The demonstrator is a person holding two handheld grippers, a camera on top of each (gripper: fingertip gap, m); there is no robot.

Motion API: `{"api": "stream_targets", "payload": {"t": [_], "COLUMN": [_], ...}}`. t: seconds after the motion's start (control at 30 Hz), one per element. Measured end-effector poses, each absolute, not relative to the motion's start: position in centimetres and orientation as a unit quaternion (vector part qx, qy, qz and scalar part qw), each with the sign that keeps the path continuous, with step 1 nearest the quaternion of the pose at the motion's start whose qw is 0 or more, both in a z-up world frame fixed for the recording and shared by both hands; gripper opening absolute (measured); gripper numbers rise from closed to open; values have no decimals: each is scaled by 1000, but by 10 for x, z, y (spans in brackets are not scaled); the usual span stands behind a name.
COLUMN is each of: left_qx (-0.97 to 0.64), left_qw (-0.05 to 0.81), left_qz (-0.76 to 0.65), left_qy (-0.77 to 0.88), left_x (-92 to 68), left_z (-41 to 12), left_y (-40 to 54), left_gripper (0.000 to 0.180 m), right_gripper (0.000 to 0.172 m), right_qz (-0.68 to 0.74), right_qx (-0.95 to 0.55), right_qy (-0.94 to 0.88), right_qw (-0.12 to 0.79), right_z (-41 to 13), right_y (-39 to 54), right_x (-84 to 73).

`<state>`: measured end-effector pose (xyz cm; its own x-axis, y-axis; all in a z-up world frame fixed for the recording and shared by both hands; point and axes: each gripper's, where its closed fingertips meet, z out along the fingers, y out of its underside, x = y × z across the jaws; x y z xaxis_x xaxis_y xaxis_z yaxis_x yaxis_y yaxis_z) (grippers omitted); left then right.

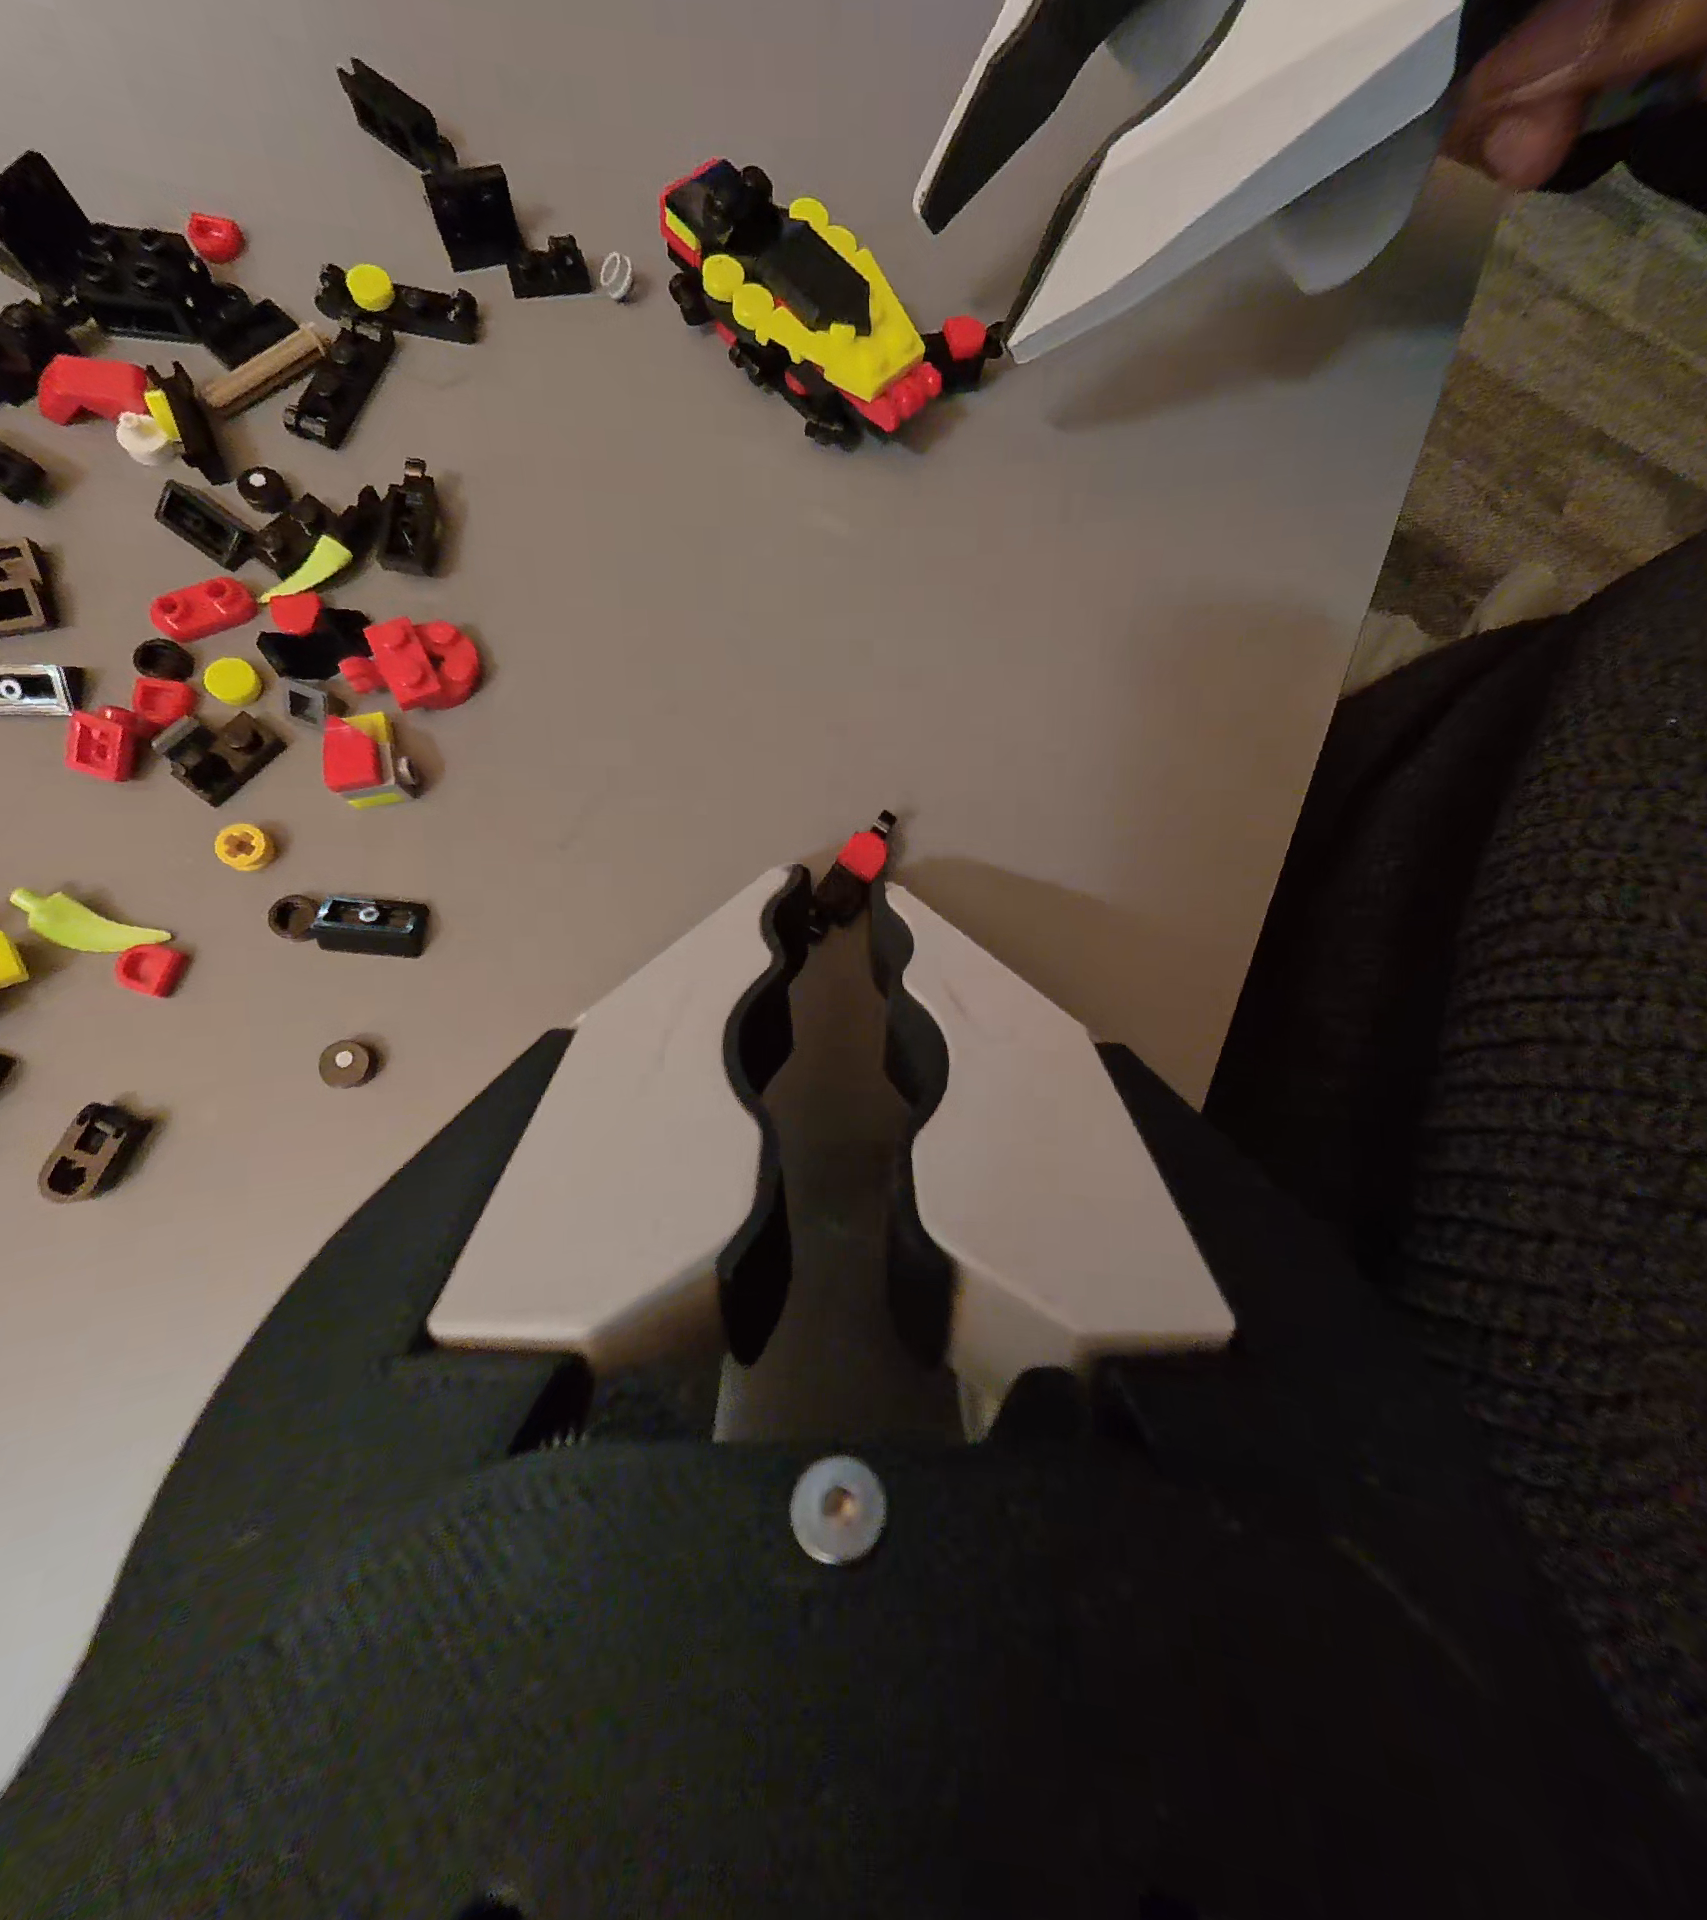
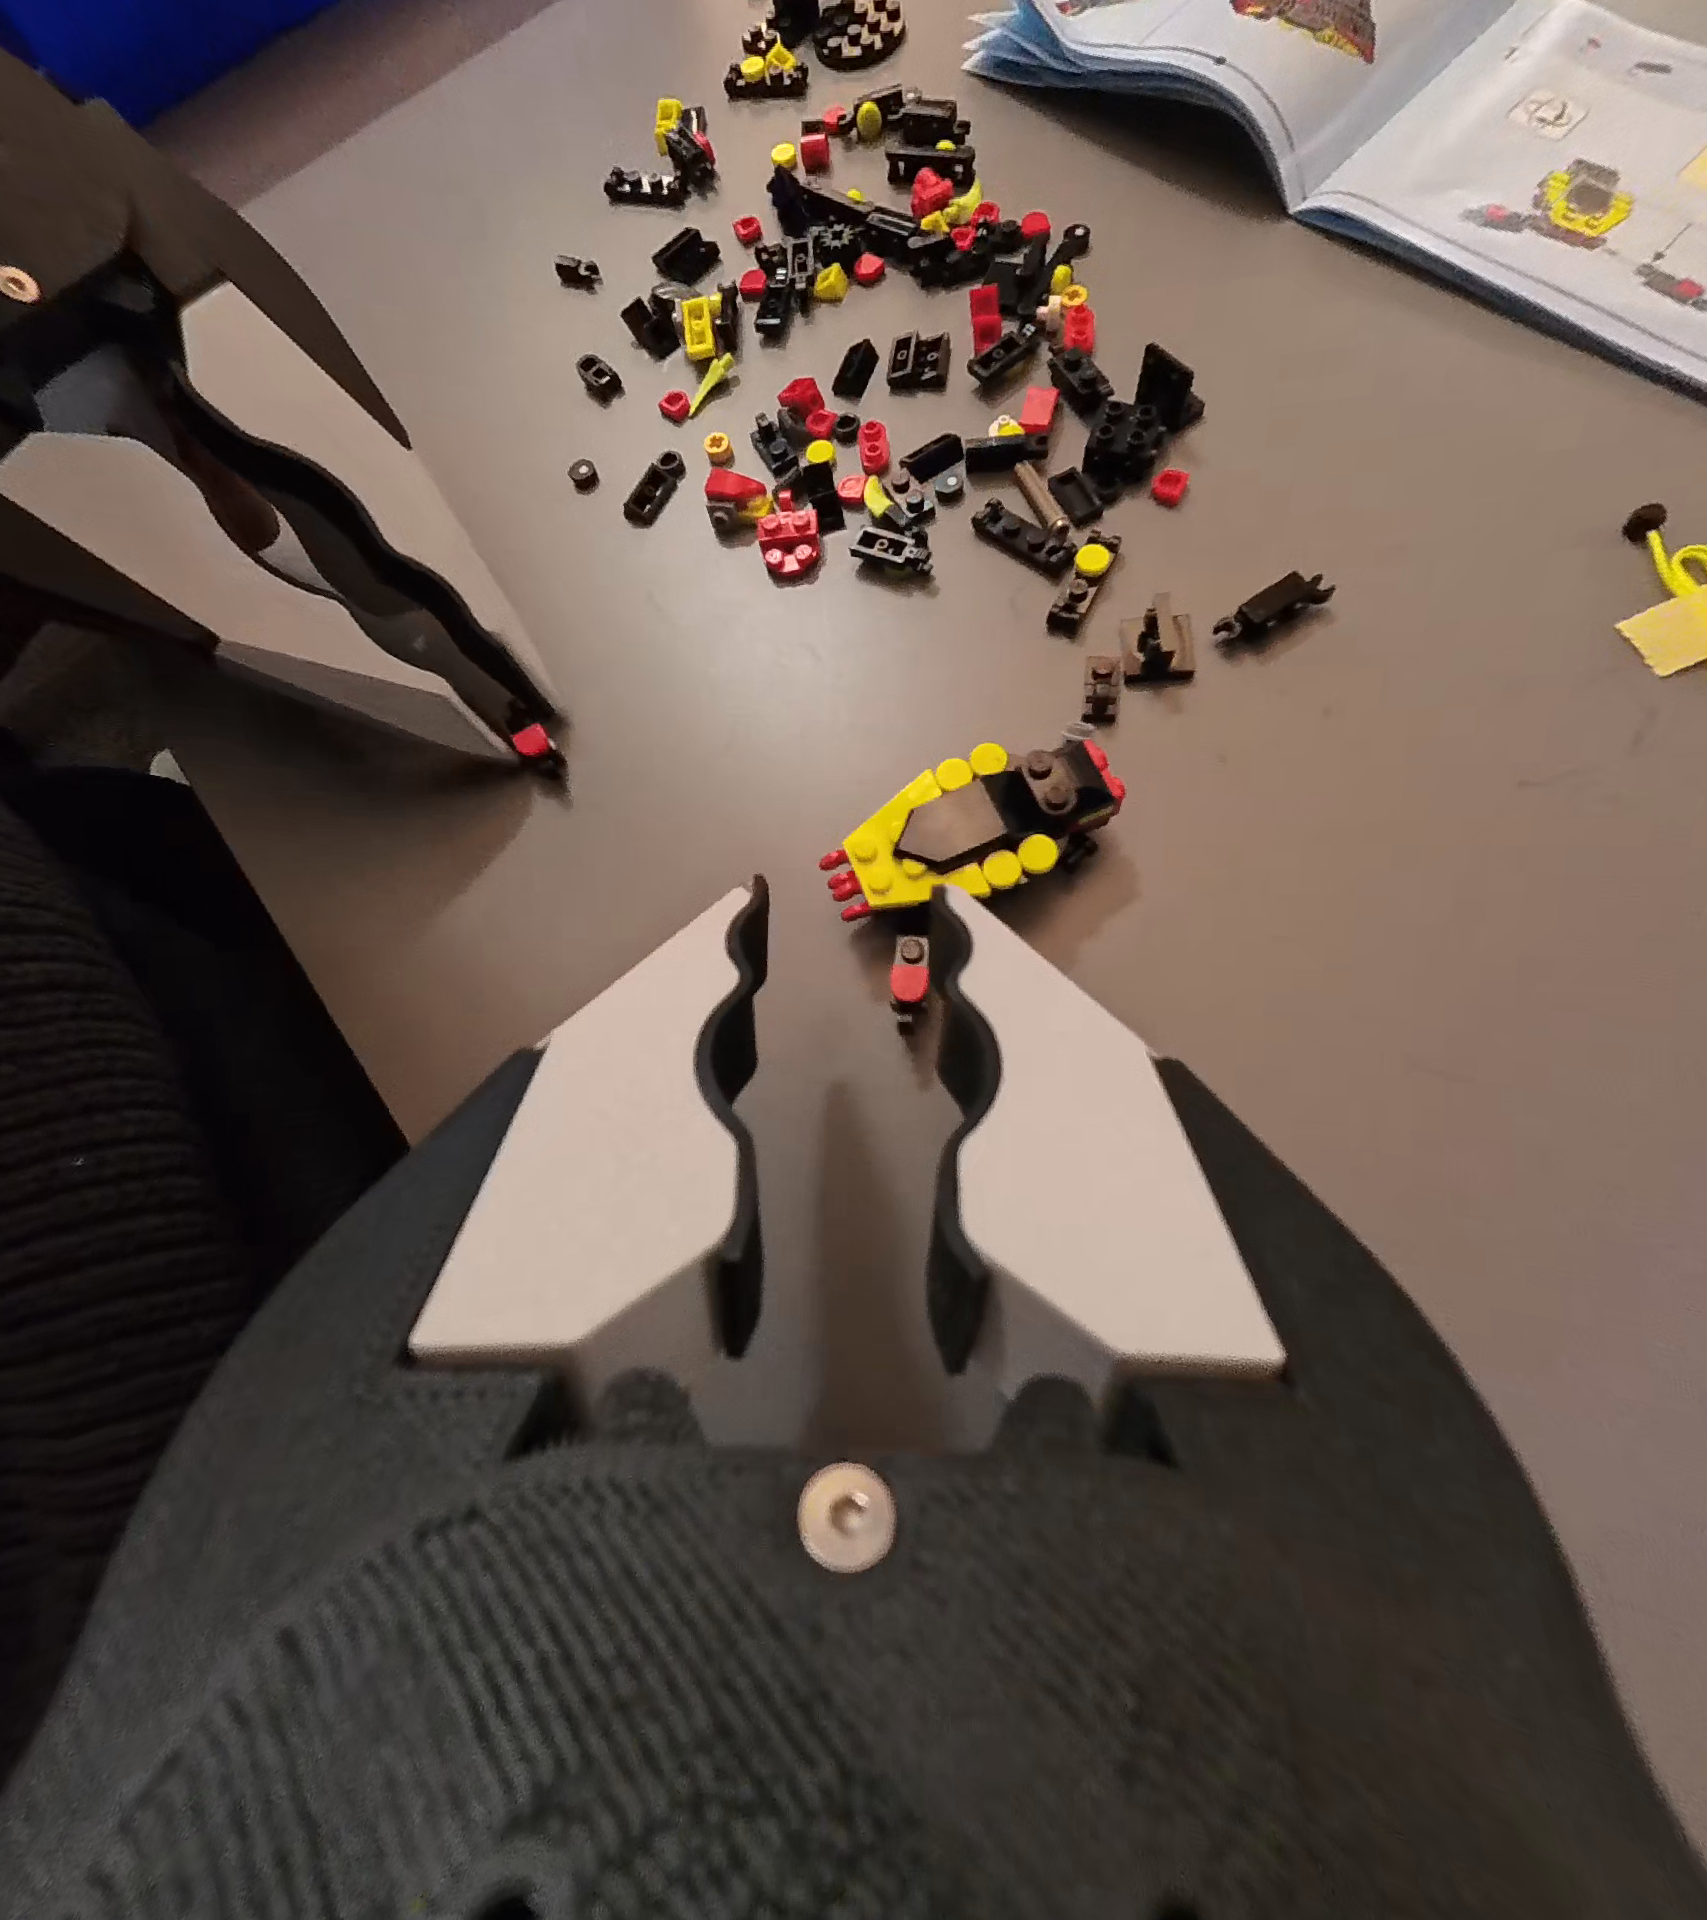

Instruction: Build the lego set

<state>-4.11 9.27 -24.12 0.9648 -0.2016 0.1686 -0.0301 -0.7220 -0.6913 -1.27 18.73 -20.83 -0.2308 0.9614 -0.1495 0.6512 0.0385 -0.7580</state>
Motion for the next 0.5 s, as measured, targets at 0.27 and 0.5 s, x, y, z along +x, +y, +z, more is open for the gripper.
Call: {"api": "stream_targets", "payload": {"t": [0.27,0.5], "left_qx": [-903,-889], "left_qw": [396,423], "left_qz": [-162,-173], "left_qy": [32,36], "left_x": [-38,-36], "left_z": [-230,-221], "left_y": [101,104], "left_gripper": [6,6], "right_gripper": [23,24], "right_qz": [397,464], "right_qx": [-605,-567], "right_qy": [-651,-643], "right_qw": [228,224], "right_z": [-195,-174], "right_y": [209,195], "right_x": [-11,-12]}}
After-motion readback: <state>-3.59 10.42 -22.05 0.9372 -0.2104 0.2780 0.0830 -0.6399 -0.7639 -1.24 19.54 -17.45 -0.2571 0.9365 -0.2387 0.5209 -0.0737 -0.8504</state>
